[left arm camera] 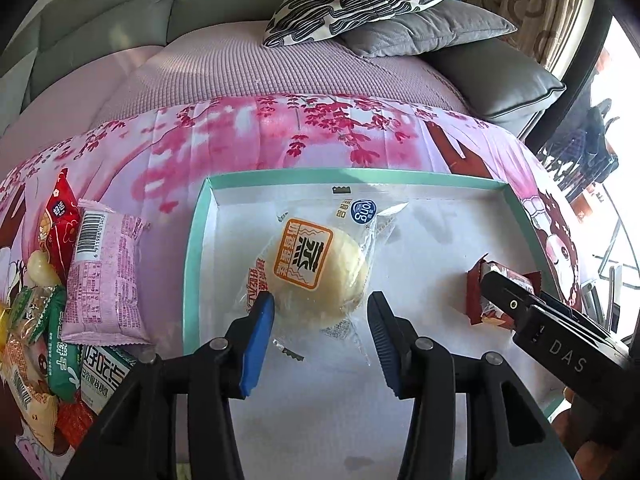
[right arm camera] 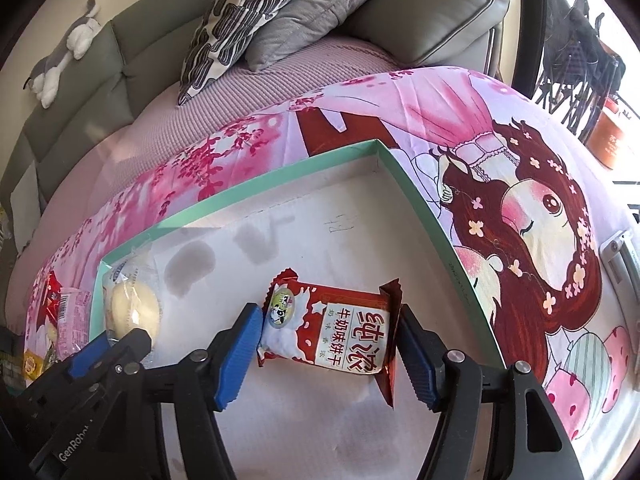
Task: Organize snacks
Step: 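Open left tool to drop the bun while right tool releases the biscuit pack in the tray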
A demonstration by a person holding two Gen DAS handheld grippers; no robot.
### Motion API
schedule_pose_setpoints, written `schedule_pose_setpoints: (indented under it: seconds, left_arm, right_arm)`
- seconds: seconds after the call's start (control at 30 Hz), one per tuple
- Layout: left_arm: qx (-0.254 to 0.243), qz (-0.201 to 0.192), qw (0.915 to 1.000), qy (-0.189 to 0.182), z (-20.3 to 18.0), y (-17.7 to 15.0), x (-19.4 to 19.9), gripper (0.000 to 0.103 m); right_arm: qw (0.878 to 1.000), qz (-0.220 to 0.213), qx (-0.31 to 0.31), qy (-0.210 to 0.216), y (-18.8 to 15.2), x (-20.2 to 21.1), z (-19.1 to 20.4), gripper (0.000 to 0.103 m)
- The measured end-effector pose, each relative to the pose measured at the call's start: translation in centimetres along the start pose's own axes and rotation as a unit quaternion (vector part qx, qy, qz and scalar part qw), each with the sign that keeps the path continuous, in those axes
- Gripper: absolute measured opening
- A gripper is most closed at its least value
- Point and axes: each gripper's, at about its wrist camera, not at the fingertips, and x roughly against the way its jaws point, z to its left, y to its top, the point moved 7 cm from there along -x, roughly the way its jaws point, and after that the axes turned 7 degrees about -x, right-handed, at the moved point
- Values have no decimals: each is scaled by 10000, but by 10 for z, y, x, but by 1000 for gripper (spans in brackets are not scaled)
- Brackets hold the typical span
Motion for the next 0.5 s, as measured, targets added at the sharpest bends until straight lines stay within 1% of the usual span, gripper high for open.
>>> schedule_pose_setpoints:
  seconds: [0.17,0.33,0.5]
  left_arm:
    - [20,-187,9998,-107,-3,6,18,50]
    - [161,-333,9992,-125,3,10,36,50]
    - [334,-387,9987,-61,12,11,44,50]
  right_arm:
    - [9998,-200,21,64,7,16,4,71]
    - [9989,-449,46,124,13,35,8,71]
    - [9987,-489,60,137,15,39,9,71]
